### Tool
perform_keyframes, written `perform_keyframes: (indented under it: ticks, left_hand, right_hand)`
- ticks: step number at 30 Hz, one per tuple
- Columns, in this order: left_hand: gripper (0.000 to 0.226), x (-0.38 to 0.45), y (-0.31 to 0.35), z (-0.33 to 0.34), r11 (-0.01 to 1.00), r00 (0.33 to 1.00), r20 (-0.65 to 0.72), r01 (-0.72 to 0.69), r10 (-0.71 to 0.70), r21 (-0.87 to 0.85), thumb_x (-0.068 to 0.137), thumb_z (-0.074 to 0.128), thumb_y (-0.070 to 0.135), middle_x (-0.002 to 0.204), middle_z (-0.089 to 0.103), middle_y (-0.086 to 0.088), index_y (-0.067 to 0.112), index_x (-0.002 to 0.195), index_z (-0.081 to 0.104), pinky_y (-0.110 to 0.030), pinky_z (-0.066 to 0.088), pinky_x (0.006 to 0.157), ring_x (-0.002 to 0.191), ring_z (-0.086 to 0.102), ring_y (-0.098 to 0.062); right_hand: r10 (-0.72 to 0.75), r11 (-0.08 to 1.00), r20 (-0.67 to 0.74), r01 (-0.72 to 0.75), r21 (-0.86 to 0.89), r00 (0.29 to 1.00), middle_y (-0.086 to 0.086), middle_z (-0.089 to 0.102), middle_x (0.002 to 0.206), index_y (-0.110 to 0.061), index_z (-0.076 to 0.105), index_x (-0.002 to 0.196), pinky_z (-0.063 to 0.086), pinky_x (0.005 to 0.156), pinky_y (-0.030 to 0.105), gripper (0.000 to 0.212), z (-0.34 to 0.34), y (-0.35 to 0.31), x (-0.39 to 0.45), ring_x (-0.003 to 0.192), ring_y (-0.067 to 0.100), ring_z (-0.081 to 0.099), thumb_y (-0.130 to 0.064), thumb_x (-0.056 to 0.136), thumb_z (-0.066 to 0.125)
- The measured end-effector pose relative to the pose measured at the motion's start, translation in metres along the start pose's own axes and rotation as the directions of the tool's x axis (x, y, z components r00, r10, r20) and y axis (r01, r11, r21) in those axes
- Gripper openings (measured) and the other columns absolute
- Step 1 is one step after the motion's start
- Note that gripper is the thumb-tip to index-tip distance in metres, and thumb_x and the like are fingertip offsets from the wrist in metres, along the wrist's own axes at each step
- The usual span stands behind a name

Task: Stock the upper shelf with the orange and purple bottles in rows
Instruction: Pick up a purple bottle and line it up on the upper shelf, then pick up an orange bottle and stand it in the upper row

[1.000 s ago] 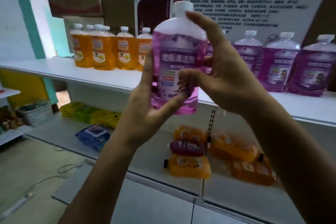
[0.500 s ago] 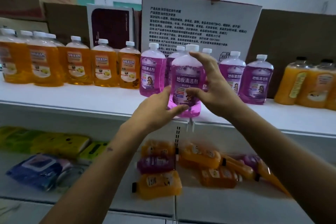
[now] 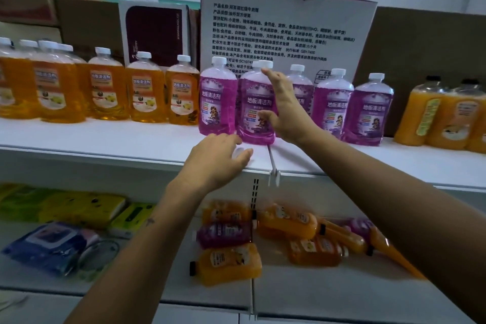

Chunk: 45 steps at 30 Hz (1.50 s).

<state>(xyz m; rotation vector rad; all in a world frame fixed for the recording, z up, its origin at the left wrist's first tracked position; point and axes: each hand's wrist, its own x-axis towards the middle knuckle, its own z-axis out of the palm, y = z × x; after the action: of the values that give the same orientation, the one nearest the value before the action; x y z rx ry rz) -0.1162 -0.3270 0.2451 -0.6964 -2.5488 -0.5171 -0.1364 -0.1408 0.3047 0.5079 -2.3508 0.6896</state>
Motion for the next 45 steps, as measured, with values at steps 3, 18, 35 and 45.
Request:
perform_keyframes:
  ticks: [3, 18, 35, 45]
  left_hand:
    - [0.041, -0.007, 0.007, -0.001, 0.999, 0.998, -0.068, -0.016, 0.013, -0.045, 0.1, 0.046, 0.043, 0.127, 0.063, -0.003, 0.018, 0.13, 0.057, -0.038, 0.049, 0.087, 0.109, 0.058, -0.019]
    - [0.027, -0.183, -0.013, 0.122, 0.552, 0.869, -0.168, 0.137, -0.466, -0.823, 0.101, 0.053, 0.017, 0.103, 0.066, 0.03, 0.043, 0.108, 0.059, -0.006, 0.05, 0.07, 0.097, 0.064, 0.003]
    - [0.085, -0.174, -0.061, 0.22, 0.901, 0.81, 0.435, 0.434, -0.393, 0.004, 0.093, 0.062, 0.035, 0.161, 0.008, -0.009, 0.03, 0.155, 0.004, -0.05, 0.033, 0.114, 0.142, 0.025, -0.038]
    - [0.099, -0.16, -0.07, 0.244, 0.826, 0.773, 0.438, 0.553, -0.46, -0.109, 0.092, 0.062, 0.042, 0.163, -0.018, -0.011, 0.029, 0.155, -0.013, -0.049, 0.014, 0.12, 0.151, 0.0, -0.038]
  right_hand:
    - [0.101, 0.992, 0.07, -0.096, -0.081, 0.992, 0.015, 0.001, 0.164, -0.035, 0.01, 0.158, 0.042, 0.107, 0.039, 0.095, -0.006, -0.01, -0.01, 0.144, 0.032, 0.03, 0.007, 0.091, 0.062]
    - [0.308, 0.895, -0.21, -0.207, 0.396, 0.928, -0.015, 0.061, 0.116, -0.037, 0.06, 0.116, 0.051, 0.089, 0.018, 0.039, 0.038, -0.027, -0.278, 0.11, 0.009, 0.06, -0.004, 0.095, 0.055]
    - [0.323, 0.946, 0.686, -0.252, -0.205, 0.652, -0.001, 0.012, 0.164, -0.036, 0.02, 0.155, 0.02, 0.117, 0.055, 0.087, 0.2, 0.084, -0.227, 0.149, 0.035, 0.005, -0.03, 0.086, 0.073]
    - [0.415, 0.91, 0.67, -0.292, -0.296, 0.616, 0.012, 0.018, 0.162, -0.028, 0.018, 0.155, 0.022, 0.119, 0.055, 0.101, 0.221, 0.076, -0.214, 0.147, 0.043, 0.018, -0.033, 0.077, 0.082]
